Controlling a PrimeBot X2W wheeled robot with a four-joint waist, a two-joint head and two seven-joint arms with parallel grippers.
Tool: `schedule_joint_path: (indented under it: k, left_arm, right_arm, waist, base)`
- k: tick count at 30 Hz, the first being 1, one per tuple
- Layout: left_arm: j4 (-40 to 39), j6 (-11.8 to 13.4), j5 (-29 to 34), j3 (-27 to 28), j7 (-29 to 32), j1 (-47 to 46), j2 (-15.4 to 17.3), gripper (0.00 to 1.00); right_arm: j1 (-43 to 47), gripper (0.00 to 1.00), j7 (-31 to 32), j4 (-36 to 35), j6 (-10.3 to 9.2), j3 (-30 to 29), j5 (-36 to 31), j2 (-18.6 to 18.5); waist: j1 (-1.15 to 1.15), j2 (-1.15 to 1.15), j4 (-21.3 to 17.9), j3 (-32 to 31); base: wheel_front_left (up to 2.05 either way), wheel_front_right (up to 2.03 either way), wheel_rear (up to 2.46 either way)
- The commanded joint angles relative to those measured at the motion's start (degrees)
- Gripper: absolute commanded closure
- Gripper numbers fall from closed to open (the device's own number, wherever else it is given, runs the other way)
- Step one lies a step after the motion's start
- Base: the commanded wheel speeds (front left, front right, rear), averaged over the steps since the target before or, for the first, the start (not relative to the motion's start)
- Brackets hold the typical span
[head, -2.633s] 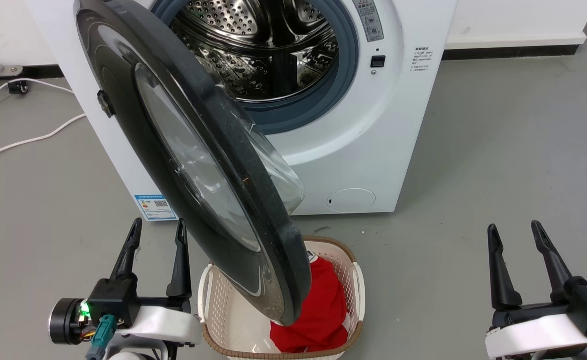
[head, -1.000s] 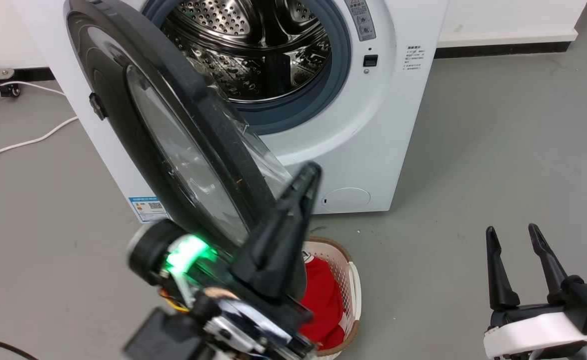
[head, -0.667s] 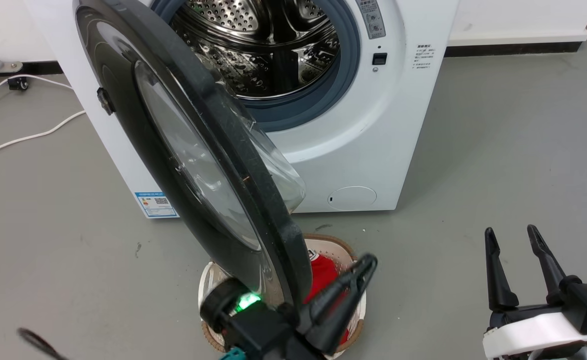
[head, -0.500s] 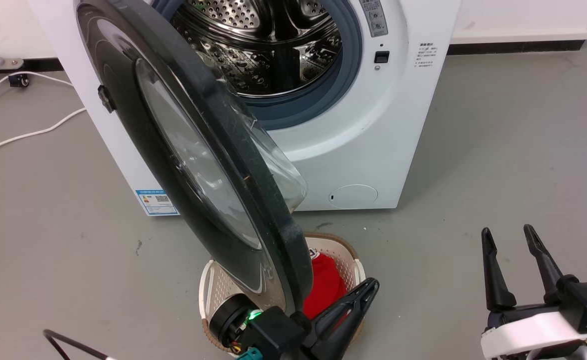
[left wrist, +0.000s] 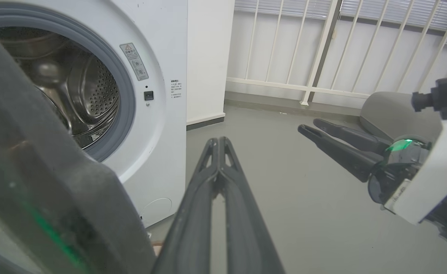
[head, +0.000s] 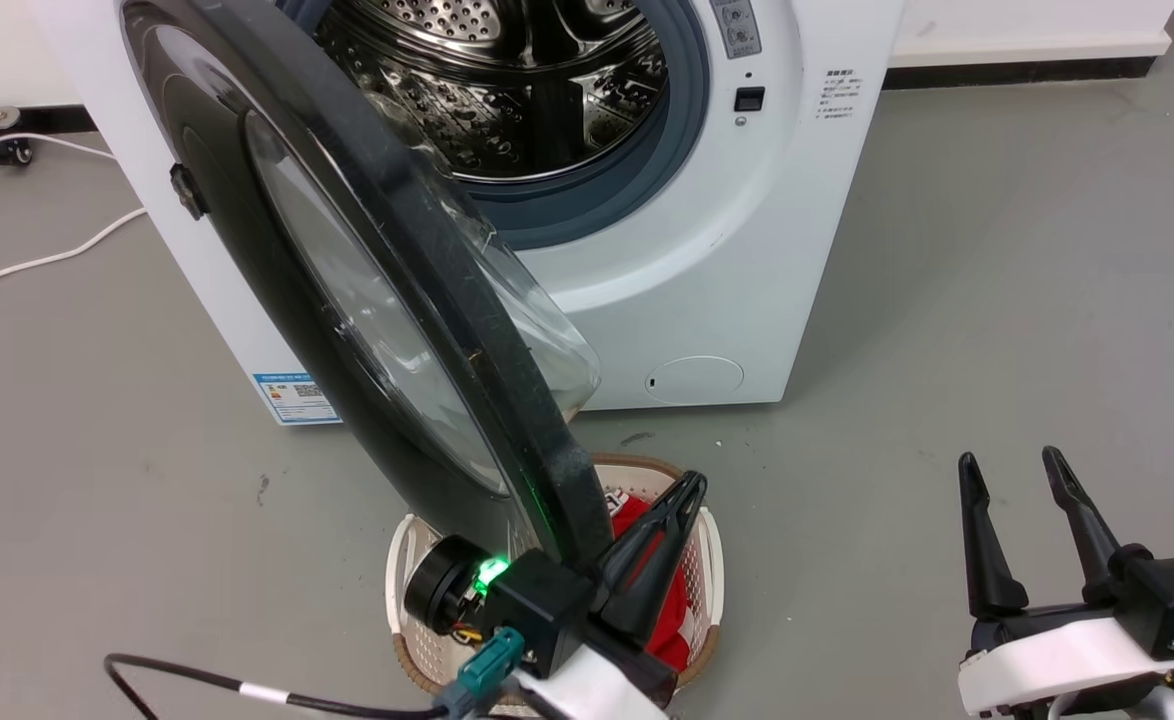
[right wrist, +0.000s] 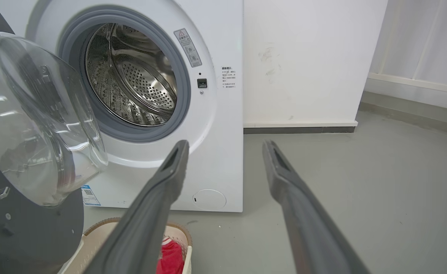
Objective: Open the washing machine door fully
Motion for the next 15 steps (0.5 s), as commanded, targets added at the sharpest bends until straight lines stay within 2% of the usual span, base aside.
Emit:
schedule_joint_path:
  k: [1,9,15]
  left_arm:
    - [0.86,0.29,-0.25,0.22,-0.58,-1.05,-0.19,1.0]
    - [6.18,2.2,-1.25,1.75,-3.07,-3.86,-1.26,1.0]
    - [7.39,3.94,-1.01,3.15,-3.73,-3.43,-0.71,1.0]
  right_arm:
    - [-0.92,0.0,0.11,0.14,-0.04,0.0,0.39,0.14]
    - [-1.22,0.0,0.09,0.68,-0.04,0.3,0.98,0.14]
    - [-0.8,0.0,0.2,0.86,-0.04,0.21,1.3,0.14]
  waist:
    - [0.0,0.0,-0.1,0.13]
    - [0.0,0.0,-0.62,0.55]
    - [0.0,0.0,-0.46,0.64]
  base:
    - [0.0,0.0,0.0]
    - [0.0,0.0,0.0]
    - [0.0,0.0,0.0]
